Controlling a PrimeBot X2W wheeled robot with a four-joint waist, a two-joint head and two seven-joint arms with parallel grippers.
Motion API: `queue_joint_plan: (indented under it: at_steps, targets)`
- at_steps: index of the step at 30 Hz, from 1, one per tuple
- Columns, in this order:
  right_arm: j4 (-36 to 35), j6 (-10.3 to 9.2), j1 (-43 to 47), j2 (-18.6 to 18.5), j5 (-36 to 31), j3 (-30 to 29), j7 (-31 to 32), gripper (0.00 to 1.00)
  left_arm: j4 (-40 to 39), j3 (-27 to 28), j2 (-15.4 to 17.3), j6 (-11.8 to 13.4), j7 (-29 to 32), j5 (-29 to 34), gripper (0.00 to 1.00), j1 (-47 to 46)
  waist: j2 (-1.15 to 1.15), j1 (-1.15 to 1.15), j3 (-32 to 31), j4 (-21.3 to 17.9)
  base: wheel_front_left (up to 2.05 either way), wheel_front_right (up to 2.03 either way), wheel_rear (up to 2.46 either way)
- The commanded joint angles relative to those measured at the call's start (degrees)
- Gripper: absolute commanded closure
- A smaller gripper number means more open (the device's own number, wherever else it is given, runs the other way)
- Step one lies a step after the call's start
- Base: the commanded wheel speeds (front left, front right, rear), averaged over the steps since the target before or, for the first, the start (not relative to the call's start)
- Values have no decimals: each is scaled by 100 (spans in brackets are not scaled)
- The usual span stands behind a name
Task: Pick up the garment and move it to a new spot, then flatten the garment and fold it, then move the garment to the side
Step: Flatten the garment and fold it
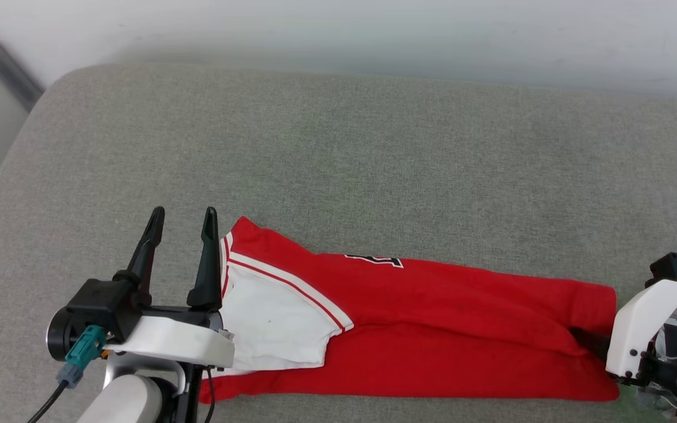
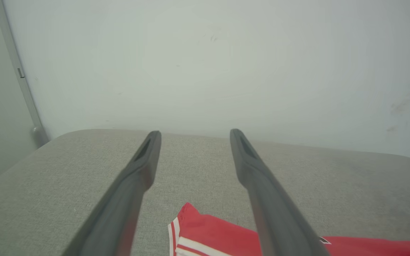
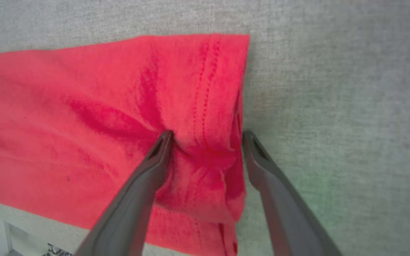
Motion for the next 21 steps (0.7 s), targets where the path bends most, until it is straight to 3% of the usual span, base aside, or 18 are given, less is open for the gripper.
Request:
queue_joint_plan:
  at_steps: [1,2,14,21]
  targets:
    - [286,0,226,229,43,151,147,95,18,-3,-21,-12,-37,28,0,74,0,0,-41,-10,0,0,0]
    - [299,0,186,231,69,161,134,100,32,-11,-21,-15,-37,55,0,84,0,0,-82,-26,0,0,0]
    - [-111,-1,6,-190,154,212,-149,100,166,-195,47,48,112,67,0,428,0,0,-749,-423,0,0,0]
    - [-364,-1,199,-340,5,-540,-7,100,165,-231,81,100,193,6,0,603,0,0,-886,-699,0,0,0]
